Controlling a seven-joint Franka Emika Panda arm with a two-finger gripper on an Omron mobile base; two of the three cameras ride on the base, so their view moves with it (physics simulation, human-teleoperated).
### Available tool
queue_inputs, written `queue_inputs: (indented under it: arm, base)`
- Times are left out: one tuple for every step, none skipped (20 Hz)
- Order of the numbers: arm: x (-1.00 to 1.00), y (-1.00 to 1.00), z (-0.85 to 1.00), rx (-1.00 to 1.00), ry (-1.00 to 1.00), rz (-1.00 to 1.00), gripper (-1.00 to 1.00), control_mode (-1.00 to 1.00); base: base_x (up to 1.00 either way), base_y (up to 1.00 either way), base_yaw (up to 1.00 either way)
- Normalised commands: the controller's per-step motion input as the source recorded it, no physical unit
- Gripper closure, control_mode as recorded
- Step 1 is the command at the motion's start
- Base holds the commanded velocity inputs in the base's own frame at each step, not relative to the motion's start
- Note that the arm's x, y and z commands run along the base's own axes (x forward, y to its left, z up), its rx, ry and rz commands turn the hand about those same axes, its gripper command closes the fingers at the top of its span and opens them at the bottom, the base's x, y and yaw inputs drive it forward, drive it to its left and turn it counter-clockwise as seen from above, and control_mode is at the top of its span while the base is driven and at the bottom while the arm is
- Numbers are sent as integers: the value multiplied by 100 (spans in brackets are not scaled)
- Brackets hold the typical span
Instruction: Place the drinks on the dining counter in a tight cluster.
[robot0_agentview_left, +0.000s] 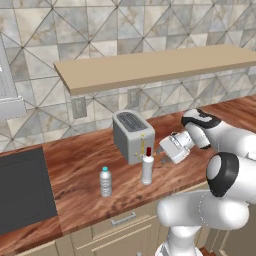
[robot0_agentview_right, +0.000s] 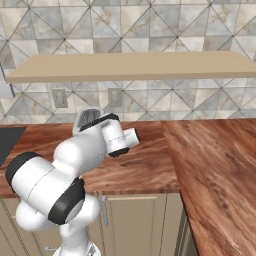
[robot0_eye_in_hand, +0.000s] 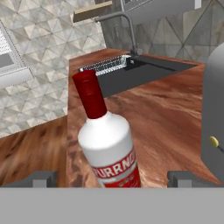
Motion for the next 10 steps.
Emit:
queue_inputs:
  arm:
    - [0,1,-25,0,0,0,-100,-100]
    - [0,1,-23,0,0,0,-100,-100]
    - [0,3,-19,0,0,0,-100,-100]
    - [0,4,-14,0,0,0,-100,-100]
    - [0,5,-11,0,0,0,-100,-100]
    - [0,6,-11,0,0,0,-100,-100]
    - [0,7,-14,0,0,0,-100,-100]
    - [0,6,-16,0,0,0,-100,-100]
    - [0,8,-14,0,0,0,-100,-100]
    - [0,9,-11,0,0,0,-100,-100]
  base:
    - [0,0,0]
    - [0,0,0]
    - [0,0,0]
    - [0,0,0]
    - [0,0,0]
    - [0,0,0]
    - [0,0,0]
    - [0,0,0]
    - [0,0,0]
    - [0,0,0]
